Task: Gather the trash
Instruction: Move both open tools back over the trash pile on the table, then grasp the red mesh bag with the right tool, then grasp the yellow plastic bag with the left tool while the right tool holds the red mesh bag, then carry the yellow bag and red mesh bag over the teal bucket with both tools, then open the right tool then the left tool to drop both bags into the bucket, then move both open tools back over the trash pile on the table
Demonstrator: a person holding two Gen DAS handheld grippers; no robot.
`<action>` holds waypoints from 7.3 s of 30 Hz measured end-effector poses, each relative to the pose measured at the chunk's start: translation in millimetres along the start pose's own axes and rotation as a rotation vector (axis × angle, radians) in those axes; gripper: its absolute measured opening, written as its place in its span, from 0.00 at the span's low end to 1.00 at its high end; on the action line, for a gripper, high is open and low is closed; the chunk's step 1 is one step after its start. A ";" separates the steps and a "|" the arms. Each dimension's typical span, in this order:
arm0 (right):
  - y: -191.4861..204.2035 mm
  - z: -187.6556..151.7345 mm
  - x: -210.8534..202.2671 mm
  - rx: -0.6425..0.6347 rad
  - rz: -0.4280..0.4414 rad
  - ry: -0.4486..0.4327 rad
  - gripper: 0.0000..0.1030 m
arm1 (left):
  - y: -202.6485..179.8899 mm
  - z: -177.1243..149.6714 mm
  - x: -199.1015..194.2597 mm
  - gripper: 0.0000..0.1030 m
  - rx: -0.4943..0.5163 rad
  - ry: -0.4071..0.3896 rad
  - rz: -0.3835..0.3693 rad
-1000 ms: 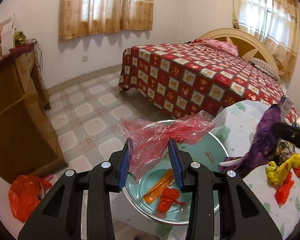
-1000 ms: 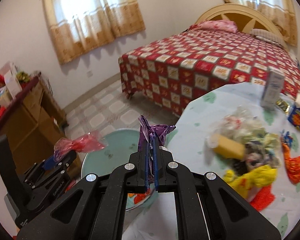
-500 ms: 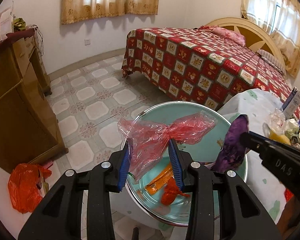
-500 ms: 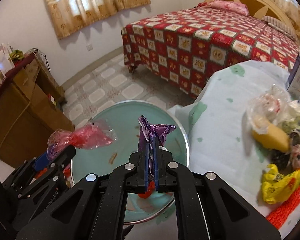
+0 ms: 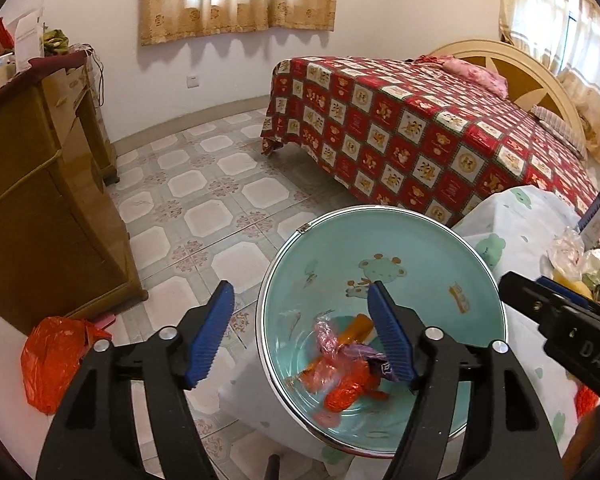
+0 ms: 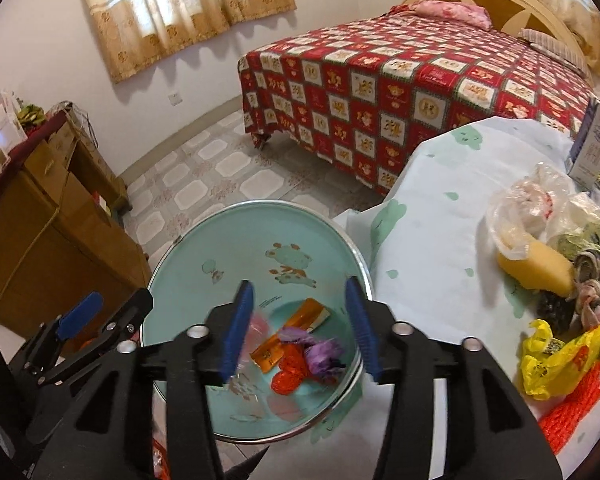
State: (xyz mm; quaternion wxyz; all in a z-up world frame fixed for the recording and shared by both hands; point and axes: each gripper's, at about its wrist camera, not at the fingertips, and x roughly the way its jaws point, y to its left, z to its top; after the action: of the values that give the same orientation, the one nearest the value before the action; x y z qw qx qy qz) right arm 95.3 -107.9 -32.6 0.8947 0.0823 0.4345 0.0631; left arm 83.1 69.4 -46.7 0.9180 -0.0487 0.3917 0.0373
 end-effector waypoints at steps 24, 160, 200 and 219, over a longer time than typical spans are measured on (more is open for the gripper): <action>-88.0 -27.7 -80.6 0.126 -0.346 -0.261 0.86 | -33.7 -7.6 -23.4 0.87 0.119 -0.121 -0.007; 13.5 -25.9 -14.0 -0.159 -0.044 -0.016 0.19 | -12.3 -8.3 -2.3 0.44 0.059 0.011 -0.082; -5.6 -23.3 -0.1 -0.093 -0.027 -0.012 0.46 | -10.8 -8.8 13.4 0.47 0.067 0.054 -0.036; -60.2 -50.3 -42.0 0.057 -0.116 -0.054 0.46 | -19.2 -11.4 4.8 0.75 0.089 0.018 -0.024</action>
State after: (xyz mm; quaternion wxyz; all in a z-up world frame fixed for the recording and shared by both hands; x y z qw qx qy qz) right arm 32.4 -169.9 -43.2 0.9055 0.0842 0.4159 -0.0036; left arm 80.3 49.1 -56.8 0.9162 -0.0128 0.4004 0.0081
